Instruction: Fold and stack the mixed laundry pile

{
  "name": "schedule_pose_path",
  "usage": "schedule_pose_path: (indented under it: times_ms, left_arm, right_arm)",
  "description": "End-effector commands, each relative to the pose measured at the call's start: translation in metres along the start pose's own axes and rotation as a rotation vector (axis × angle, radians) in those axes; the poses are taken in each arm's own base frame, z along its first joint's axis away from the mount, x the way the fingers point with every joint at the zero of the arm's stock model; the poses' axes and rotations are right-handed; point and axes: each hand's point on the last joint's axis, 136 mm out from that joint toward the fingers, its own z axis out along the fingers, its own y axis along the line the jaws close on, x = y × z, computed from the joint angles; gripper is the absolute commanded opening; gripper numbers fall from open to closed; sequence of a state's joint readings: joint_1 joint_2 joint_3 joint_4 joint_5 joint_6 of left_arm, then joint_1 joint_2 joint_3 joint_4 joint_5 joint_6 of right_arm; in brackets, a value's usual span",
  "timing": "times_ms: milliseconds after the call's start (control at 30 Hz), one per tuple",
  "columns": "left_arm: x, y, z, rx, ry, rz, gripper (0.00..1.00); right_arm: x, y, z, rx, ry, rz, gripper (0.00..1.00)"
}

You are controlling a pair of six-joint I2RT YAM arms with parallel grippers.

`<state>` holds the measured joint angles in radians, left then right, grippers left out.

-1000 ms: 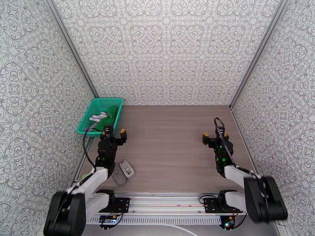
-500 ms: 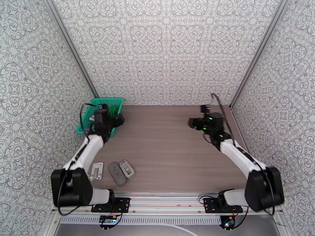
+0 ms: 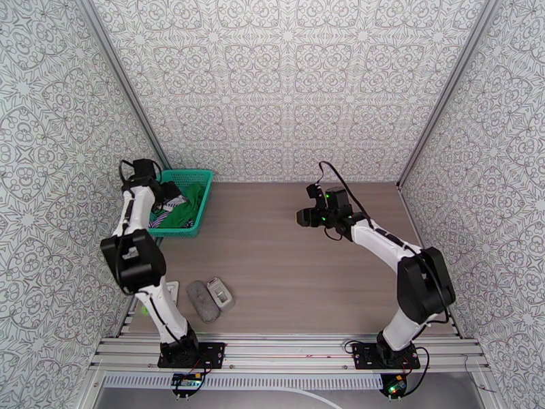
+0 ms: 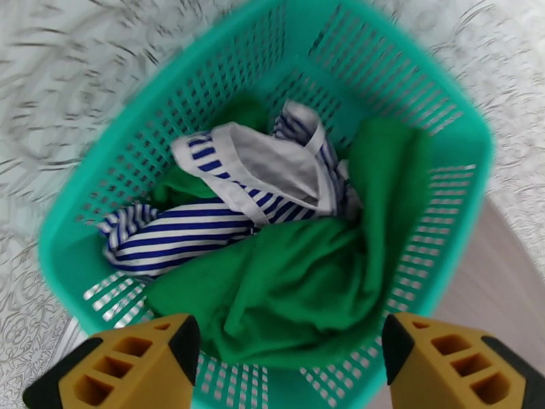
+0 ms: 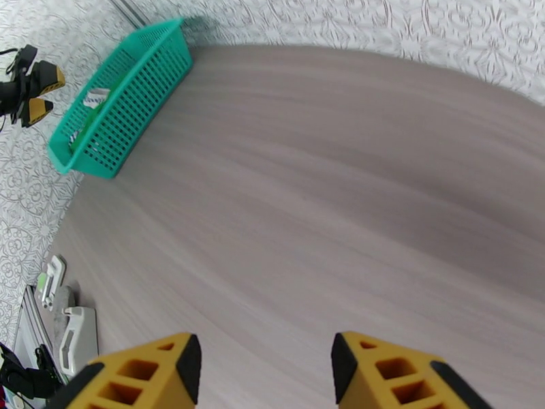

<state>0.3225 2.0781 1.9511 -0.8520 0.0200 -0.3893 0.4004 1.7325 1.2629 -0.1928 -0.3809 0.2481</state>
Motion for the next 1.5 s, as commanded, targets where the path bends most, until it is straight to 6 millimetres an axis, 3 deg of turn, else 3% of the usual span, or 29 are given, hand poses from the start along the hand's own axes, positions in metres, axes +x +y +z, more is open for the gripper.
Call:
schedule_pose_path:
  times_ms: [0,133,200,233,400,433,567,700,767,967,1133,1300,1467]
  left_arm:
    - [0.031,-0.022,0.016,0.036,0.128,0.028,0.74]
    - [0.042,-0.028,0.043,0.025,0.164,-0.003,0.69]
    - [0.043,-0.028,0.046,0.004,0.159,-0.007,0.67]
    - [0.05,-0.024,0.059,-0.016,0.173,-0.007,0.62]
    - [0.053,-0.026,0.07,0.001,0.142,-0.028,0.26]
    - [0.045,-0.033,0.06,0.033,0.11,-0.027,0.2]
    - [0.038,-0.053,0.057,0.131,0.05,-0.006,0.0]
    - [0.029,-0.056,0.049,0.16,-0.014,-0.008,0.0]
    - [0.02,-0.059,0.035,0.173,-0.071,-0.008,0.0]
    - [-0.018,-0.077,-0.043,0.272,-0.275,0.019,0.0]
    - [-0.033,-0.108,-0.129,0.397,-0.382,0.076,0.0]
    - [-0.021,-0.158,-0.235,0.601,-0.459,0.197,0.0]
    - [0.02,-0.227,-0.352,0.88,-0.553,0.39,0.0]
  right_arm:
    - [-0.004,0.008,0.004,-0.021,0.031,0.014,0.54]
    - [0.001,0.006,0.01,-0.019,0.067,0.022,0.52]
    - [0.002,0.005,0.011,-0.013,0.073,0.023,0.52]
    - [0.001,0.004,0.01,-0.007,0.074,0.023,0.52]
    - [-0.002,0.004,0.007,0.006,0.073,0.024,0.52]
    - [-0.002,0.004,0.006,0.007,0.07,0.026,0.52]
    - [-0.005,0.006,0.003,0.006,0.063,0.025,0.52]
    - [-0.006,0.008,0.003,0.0,0.058,0.024,0.52]
    - [-0.007,0.008,0.003,0.0,0.058,0.024,0.52]
    - [-0.016,0.008,-0.002,0.016,0.024,0.023,0.54]
    - [-0.041,0.009,-0.014,0.053,-0.046,0.023,0.56]
    - [-0.082,0.013,-0.039,0.114,-0.145,0.007,0.61]
    - [-0.117,0.013,-0.067,0.148,-0.232,0.019,0.62]
